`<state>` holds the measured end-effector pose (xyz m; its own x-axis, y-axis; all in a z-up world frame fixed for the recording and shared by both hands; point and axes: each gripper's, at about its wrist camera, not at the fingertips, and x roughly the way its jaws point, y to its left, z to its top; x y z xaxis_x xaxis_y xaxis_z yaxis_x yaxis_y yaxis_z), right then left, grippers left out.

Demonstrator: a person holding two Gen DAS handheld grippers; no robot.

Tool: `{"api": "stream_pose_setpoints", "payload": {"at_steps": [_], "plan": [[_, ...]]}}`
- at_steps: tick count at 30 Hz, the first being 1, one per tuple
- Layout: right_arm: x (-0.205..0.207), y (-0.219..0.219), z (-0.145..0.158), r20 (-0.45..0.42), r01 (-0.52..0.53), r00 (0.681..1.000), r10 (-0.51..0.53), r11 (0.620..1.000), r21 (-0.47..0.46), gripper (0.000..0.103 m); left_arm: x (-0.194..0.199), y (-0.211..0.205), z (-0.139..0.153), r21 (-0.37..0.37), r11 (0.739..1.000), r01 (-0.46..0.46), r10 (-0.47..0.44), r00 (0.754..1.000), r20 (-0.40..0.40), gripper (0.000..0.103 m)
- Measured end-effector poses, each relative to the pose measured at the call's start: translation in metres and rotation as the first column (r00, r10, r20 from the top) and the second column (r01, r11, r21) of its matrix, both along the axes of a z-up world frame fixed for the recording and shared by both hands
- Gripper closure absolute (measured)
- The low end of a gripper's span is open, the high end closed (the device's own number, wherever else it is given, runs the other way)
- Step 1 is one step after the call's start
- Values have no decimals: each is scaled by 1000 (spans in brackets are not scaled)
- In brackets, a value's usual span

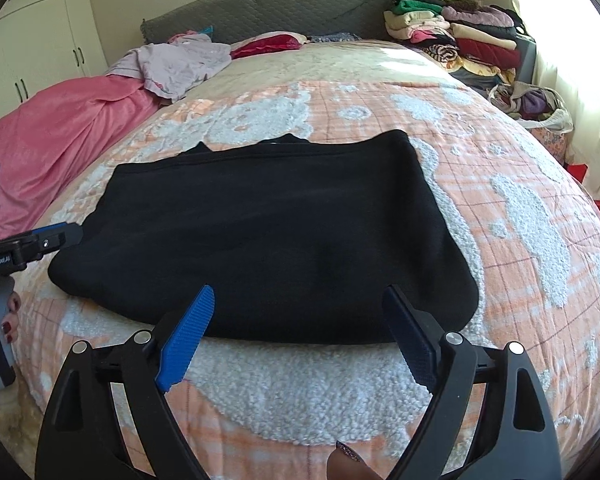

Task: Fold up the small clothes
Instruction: 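Open both grippers and smooth the folded sweatshirt flat, then move the right gripper to the sweatshirt's side edge and grasp it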

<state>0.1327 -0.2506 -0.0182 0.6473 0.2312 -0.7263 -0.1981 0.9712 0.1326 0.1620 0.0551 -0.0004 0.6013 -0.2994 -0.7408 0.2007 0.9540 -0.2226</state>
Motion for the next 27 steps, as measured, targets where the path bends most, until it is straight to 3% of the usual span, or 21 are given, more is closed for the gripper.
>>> {"api": "stream_pose_setpoints", "payload": {"at_steps": [10, 12, 27], "plan": [[-2, 46, 11, 23, -102, 994, 103, 995, -18, 17, 9, 24, 10, -10, 999, -50, 50, 999, 21, 11], [-1, 57, 13, 33, -122, 992, 123, 992, -27, 7, 11, 30, 11, -13, 998, -65, 65, 998, 24, 10], [-12, 149, 18, 93, -301, 944, 317, 941, -153, 7, 29, 63, 8, -4, 987, -163, 163, 987, 3, 10]]}}
